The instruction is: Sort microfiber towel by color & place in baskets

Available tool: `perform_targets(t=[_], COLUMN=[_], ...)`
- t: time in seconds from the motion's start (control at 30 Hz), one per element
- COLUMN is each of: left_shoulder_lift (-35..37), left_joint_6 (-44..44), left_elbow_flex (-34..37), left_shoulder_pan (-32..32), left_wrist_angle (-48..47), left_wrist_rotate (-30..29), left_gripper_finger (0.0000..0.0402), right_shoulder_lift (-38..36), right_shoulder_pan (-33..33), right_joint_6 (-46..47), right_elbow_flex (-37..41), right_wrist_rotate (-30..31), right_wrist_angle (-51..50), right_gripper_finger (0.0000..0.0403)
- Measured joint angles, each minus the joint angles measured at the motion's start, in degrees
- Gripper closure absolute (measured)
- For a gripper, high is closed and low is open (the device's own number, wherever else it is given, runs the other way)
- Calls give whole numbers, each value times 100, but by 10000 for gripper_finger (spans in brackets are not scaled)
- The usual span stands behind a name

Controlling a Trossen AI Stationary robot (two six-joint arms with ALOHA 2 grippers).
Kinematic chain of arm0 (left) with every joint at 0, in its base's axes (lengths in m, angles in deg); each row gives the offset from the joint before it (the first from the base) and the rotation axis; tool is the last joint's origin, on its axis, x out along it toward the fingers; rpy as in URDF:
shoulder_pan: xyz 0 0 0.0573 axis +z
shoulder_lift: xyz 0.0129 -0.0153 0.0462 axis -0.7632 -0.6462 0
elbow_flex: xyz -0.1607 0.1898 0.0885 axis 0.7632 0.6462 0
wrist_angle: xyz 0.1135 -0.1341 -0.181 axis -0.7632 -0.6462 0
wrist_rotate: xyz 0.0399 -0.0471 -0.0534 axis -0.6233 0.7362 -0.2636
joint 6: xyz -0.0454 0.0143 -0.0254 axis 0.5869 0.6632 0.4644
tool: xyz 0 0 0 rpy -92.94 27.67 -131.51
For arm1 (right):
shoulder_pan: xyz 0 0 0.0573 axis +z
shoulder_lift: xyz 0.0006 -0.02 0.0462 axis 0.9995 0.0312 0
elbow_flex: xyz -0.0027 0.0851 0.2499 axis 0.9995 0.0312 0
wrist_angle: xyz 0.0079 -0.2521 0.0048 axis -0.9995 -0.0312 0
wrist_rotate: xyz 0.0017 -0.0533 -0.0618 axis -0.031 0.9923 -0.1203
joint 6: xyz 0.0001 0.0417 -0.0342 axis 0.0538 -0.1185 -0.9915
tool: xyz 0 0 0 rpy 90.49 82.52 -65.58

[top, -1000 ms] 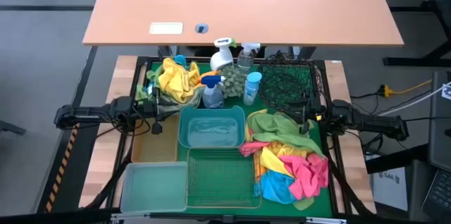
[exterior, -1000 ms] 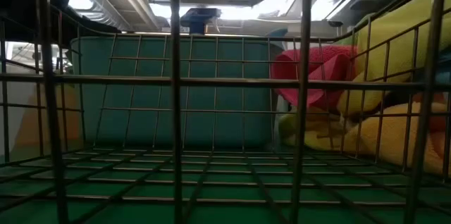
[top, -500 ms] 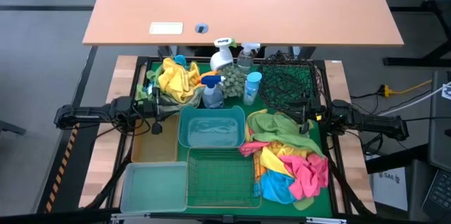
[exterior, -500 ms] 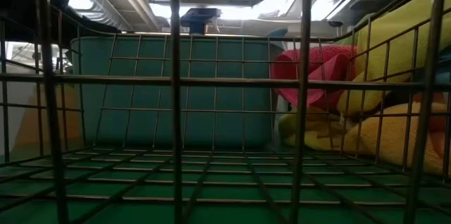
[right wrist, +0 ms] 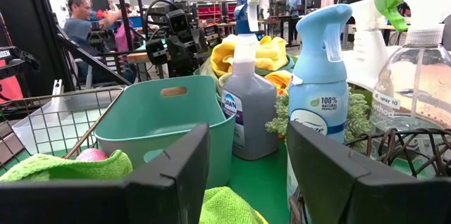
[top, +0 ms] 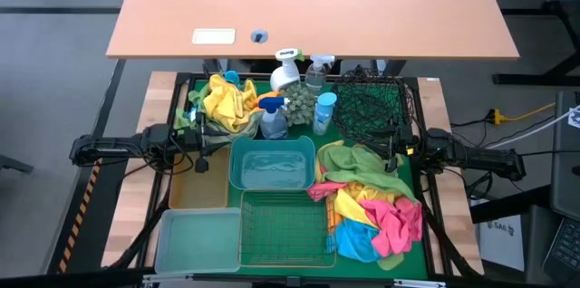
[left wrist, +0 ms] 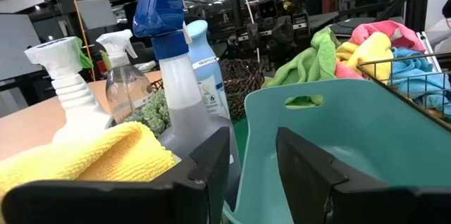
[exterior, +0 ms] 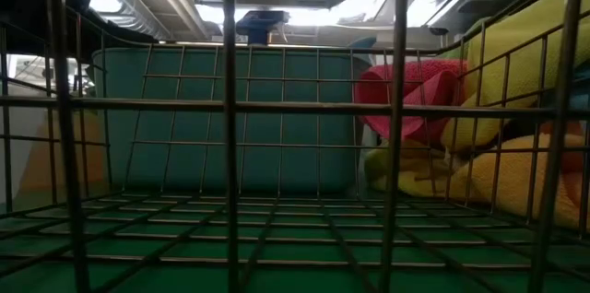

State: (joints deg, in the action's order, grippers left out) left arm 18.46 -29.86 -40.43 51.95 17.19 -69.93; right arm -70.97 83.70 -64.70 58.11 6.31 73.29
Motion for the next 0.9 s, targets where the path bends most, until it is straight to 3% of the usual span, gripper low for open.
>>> perform_targets(t=[0.3,0.53,0.73,0.9], left_shoulder_lift=[1,0,2,2], left_joint_6=[25,490,494,494], left_elbow_flex=[0,0,0,0], left_shoulder_pan=[0,0,0,0], left_wrist_angle=[9,165,657,805], left_wrist_rotate=[7,100,70,70], left_gripper_finger=[289,289,289,289], right_shoulder_lift=[0,1,177,983], right_shoulder_pan=[0,0,0,4], right_joint_6=[14,1086,1147,1141], right_elbow_flex=[1,-73,-840,-1833], right_wrist_rotate=[-1,-54,-776,-1127], right_wrist_angle=[480,944,809,11], right_gripper_finger=[214,214,214,214])
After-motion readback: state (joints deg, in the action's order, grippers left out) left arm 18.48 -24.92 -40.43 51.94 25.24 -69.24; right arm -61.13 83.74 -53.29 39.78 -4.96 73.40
